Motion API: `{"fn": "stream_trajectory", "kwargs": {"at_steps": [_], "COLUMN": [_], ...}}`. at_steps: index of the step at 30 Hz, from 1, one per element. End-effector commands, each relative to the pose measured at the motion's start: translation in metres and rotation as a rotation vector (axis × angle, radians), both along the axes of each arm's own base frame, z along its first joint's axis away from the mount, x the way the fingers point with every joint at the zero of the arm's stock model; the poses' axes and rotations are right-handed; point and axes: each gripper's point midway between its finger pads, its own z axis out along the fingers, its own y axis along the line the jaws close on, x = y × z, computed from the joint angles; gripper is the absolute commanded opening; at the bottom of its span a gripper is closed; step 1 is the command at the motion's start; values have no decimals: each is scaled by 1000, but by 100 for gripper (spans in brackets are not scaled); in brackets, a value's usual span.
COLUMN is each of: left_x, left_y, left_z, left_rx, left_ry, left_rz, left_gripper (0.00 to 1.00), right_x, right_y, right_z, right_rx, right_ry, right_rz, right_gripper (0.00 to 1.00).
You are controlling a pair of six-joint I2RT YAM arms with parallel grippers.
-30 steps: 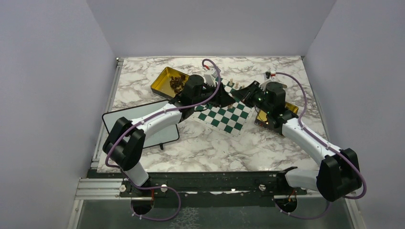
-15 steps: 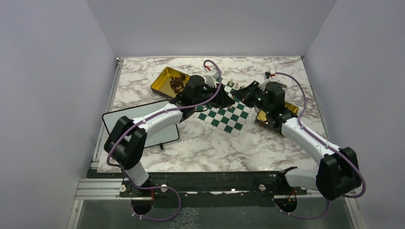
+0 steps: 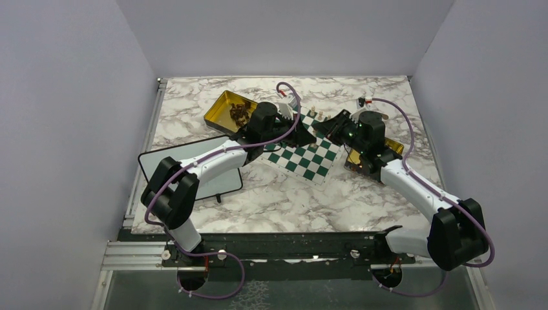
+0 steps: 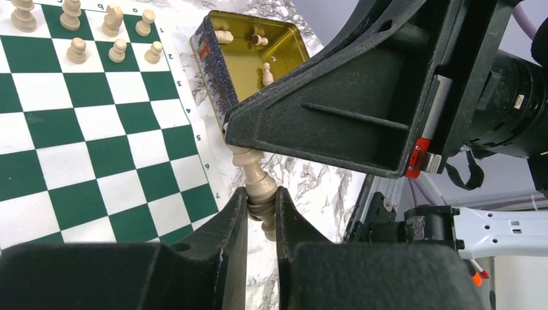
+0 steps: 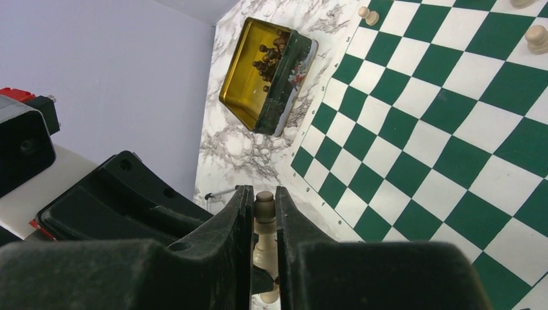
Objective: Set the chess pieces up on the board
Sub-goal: Pick up the chess piece from the storage box.
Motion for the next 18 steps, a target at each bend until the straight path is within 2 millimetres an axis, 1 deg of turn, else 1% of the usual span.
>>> {"fn": "stream_trajectory", "kwargs": {"at_steps": [1, 3, 4, 8, 9, 13, 15, 18], "left_x": [-3, -4, -5, -8, -10, -21, -26, -33], "left_y": [-5, -4, -3, 4, 5, 10, 12, 15], "left_z": [11, 12, 12, 17, 18, 24, 24, 22], "left_rx": [-6, 8, 19, 68, 77, 86, 82, 79], "left_ry": [-44, -60, -73, -171, -195, -284, -318, -361], "left_rz": [-49, -62, -69, -105, -117, -182, -205, -231], "left_gripper": [9, 8, 7, 6, 6, 6, 6, 6], "right_x": [-3, -7, -9, -20, -21, -27, -32, -39], "right_y": [8, 8, 8, 5, 2, -15, -19, -21], "right_z": [9, 13, 16, 32, 36, 50, 62, 72], "right_rx": [-17, -45, -68, -173, -208, -329, -360, -403], "right_ry": [-67, -97, -114, -195, -206, -219, -249, -249], "right_rz": [62, 92, 110, 173, 181, 159, 169, 224], "right_gripper": [22, 29, 34, 60, 63, 64, 61, 56]}}
